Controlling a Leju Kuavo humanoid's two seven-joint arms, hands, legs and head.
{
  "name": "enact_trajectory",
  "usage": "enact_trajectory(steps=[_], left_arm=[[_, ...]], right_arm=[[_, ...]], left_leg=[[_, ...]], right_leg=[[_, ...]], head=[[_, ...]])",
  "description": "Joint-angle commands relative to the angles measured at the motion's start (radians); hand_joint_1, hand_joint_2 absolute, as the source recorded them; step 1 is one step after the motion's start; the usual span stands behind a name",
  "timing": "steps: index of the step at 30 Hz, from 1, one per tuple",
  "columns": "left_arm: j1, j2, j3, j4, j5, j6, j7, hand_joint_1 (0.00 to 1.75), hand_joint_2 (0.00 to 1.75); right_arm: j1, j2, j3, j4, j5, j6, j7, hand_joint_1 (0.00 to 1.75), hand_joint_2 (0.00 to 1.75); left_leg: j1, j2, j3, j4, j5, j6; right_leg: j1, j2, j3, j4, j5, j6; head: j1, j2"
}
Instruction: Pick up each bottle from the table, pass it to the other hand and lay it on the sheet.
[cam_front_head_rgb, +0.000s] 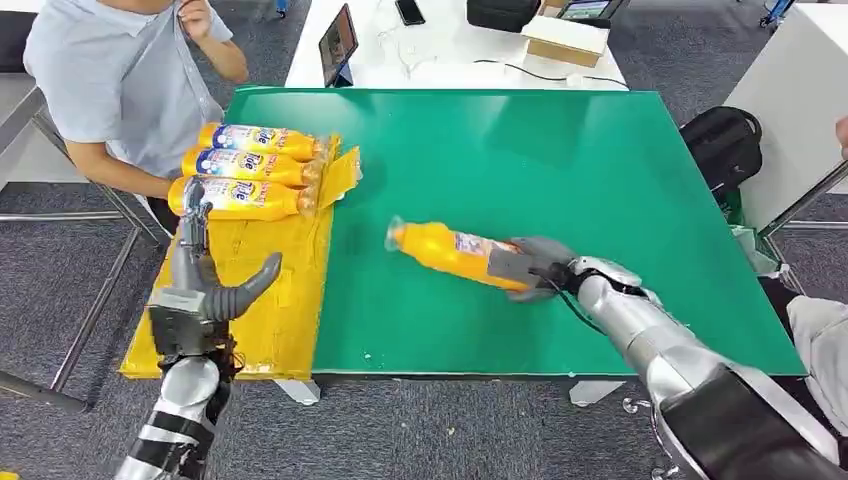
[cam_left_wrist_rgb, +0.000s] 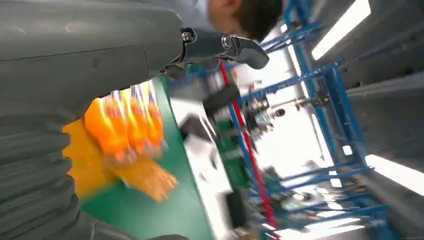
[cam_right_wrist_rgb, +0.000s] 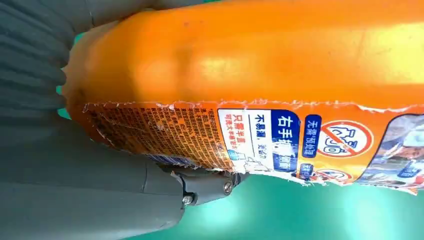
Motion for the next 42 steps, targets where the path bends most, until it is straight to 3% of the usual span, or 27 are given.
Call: enact_trajectory(steps=[1,3,8,12,19,22,24,26,31,34,42], left_arm=[[0.041,-0.062,0.037,-0.047,0.078,-0.051,-0.021,0.0,1.75],[0.04,-0.06,0.039,-0.047,0.078,-0.051,-0.02,0.0,1.75],[0.112,-0.119,0.028,-0.084,0.209,-0.095,-0.042,0.0,1.75],[0.148,-0.108,-0.015,-0.083,0.211,-0.116,-0.042,0.0,1.75],[0.145,-0.095,-0.03,-0.064,0.216,-0.124,-0.039,0.0,1.75],[0.152,-0.077,-0.078,-0.007,0.188,-0.154,0.003,0.0,1.75],[0.156,-0.085,-0.101,0.033,0.188,-0.173,0.023,0.0,1.75],[0.162,-0.096,-0.132,0.075,0.178,-0.176,0.02,0.0,1.75],[0.147,-0.09,-0.178,0.093,0.161,-0.162,0.004,0.0,1.75],[0.119,-0.085,-0.198,0.131,0.193,-0.243,0.034,0.0,1.75],[0.085,-0.096,-0.225,0.18,0.153,-0.249,0.037,0.0,1.75]], right_arm=[[0.048,0.042,-0.158,-0.068,-0.043,-0.03,-0.056,1.75,1.75],[0.046,0.04,-0.158,-0.068,-0.043,-0.029,-0.055,1.75,1.75],[0.22,0.125,-0.304,-0.234,-0.179,-0.059,-0.172,1.75,1.75],[0.33,0.193,-0.367,-0.301,-0.263,-0.058,-0.196,1.75,1.75],[0.341,0.2,-0.388,-0.322,-0.284,-0.053,-0.196,1.75,1.75],[0.439,0.235,-0.368,-0.462,-0.262,-0.083,-0.196,1.75,1.75],[0.494,0.238,-0.311,-0.583,-0.204,-0.184,-0.196,1.75,1.75],[0.534,0.245,-0.261,-0.629,-0.225,-0.206,-0.196,1.75,1.75],[0.484,0.223,-0.104,-0.57,-0.178,-0.326,-0.196,1.75,1.75],[0.441,0.244,-0.063,-0.527,-0.181,-0.307,-0.196,1.75,1.75],[0.355,0.299,-0.04,-0.371,-0.178,-0.262,-0.196,1.75,1.75]], left_leg=[[0.001,0.002,0.001,0.0,-0.001,-0.001],[0.001,0.001,0.0,0.0,0.0,-0.001],[0.001,0.001,0.001,-0.001,-0.001,-0.001],[0.002,0.005,0.005,-0.002,-0.003,-0.002],[0.002,0.003,0.0,0.0,-0.002,-0.002],[0.001,0.0,-0.001,-0.002,0.0,-0.001],[0.001,0.001,0.0,-0.002,-0.001,-0.001],[0.001,0.001,0.001,-0.002,-0.001,-0.001],[0.002,0.002,0.003,-0.001,-0.003,-0.002],[0.0,0.002,-0.002,-0.001,-0.001,-0.001],[0.001,0.003,-0.001,-0.001,0.0,-0.001]], right_leg=[[0.001,0.001,0.001,-0.001,0.0,-0.002],[0.001,-0.001,0.001,-0.001,0.0,-0.002],[0.001,0.0,0.001,-0.002,0.0,-0.002],[0.003,0.003,0.005,-0.004,-0.001,-0.004],[0.003,0.001,0.0,-0.001,-0.001,-0.003],[0.001,-0.001,-0.002,-0.002,0.0,-0.002],[0.001,0.0,0.0,-0.003,0.0,-0.002],[0.001,-0.001,0.001,-0.002,-0.001,-0.003],[0.002,0.0,0.003,-0.003,-0.002,-0.004],[0.0,0.0,-0.003,-0.001,0.0,-0.002],[0.001,0.001,-0.002,-0.002,0.0,-0.002]], head=[[0.0,0.0],[0.0,0.0],[0.0,0.0],[0.0,0.0],[0.0,0.0],[0.0,0.0],[0.0,0.0],[0.0,0.0],[0.0,0.0],[0.0,0.0],[0.0,0.0]])
